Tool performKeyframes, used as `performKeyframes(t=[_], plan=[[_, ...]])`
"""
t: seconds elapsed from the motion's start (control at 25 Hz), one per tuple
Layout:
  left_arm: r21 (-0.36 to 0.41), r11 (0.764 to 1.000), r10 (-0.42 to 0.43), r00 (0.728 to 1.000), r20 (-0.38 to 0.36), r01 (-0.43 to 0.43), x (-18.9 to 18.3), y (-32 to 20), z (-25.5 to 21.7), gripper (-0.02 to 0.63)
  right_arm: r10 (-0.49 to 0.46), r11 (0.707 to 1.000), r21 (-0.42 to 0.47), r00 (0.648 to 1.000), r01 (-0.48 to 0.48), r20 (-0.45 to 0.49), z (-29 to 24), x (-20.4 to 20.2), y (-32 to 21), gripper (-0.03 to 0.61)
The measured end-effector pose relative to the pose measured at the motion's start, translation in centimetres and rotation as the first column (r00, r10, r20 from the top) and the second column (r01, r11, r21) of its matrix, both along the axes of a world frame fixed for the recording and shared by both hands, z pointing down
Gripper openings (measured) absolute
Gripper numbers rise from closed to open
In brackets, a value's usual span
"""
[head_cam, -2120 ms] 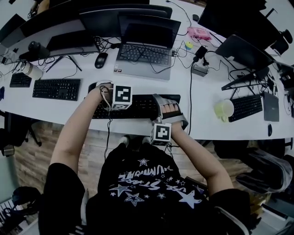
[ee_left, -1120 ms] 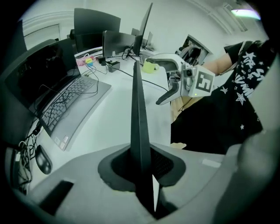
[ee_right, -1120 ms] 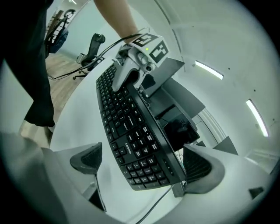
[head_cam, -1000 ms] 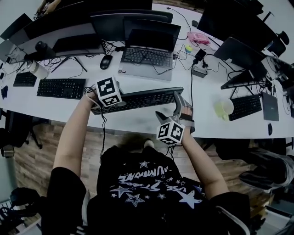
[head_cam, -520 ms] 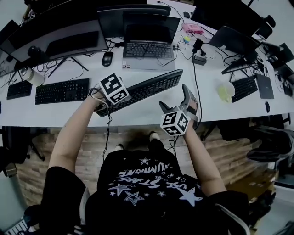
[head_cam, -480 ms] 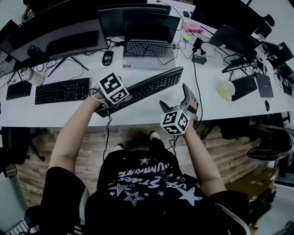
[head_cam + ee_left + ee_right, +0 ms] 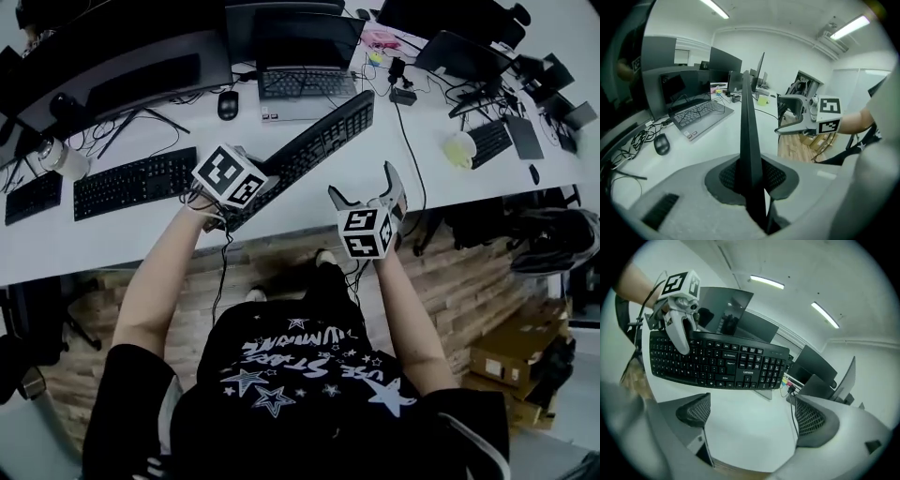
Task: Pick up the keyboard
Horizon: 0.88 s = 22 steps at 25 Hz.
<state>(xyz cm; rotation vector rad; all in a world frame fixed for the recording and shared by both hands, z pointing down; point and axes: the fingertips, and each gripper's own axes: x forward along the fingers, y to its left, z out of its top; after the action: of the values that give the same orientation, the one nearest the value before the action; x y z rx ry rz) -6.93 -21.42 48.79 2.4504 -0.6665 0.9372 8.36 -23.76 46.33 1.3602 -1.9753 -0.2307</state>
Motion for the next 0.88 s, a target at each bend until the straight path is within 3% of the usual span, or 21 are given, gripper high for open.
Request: performKeyframes(t=[0.12, 0.28, 0.52, 0.72, 0.88], plan=[[0.053, 0.999, -0.008, 0.999, -0.042, 0.010, -1.2, 1.0, -1.1, 0.078, 0.101, 0.995, -0.012, 0.988, -0.100, 0.114, -0.5, -0.7, 2.7, 0.560], [0.086, 0.996, 0.001, 0.992, -0.128, 0.010, -1.9, 2.4, -2.7, 0.078, 0.228, 0.973, -0.031, 0.936, -0.228, 0.268, -1.2, -0.8, 6.2, 0.321], [0.094, 0.995, -0.008, 0.971, -0.241, 0.032, -1.1, 3.2, -3.7, 0.078, 0.362, 0.929, -0.062, 0.868, -0.364, 0.340, -1.3, 1.1, 9.5, 0.011], [0.005, 0.999, -0.039, 0.931, -0.363, 0.044, -0.4, 3.8, -2.4, 0.078, 0.379, 0.924, -0.101, 0.860, -0.368, 0.341, -0.4, 1.6, 11.3, 0.009], [-0.010, 0.998, -0.059, 0.920, -0.387, 0.060, -0.4, 4.6, -1.7, 0.078, 0.400, 0.915, -0.105, 0.845, -0.390, 0.355, -0.1, 2.6, 12.1, 0.009]])
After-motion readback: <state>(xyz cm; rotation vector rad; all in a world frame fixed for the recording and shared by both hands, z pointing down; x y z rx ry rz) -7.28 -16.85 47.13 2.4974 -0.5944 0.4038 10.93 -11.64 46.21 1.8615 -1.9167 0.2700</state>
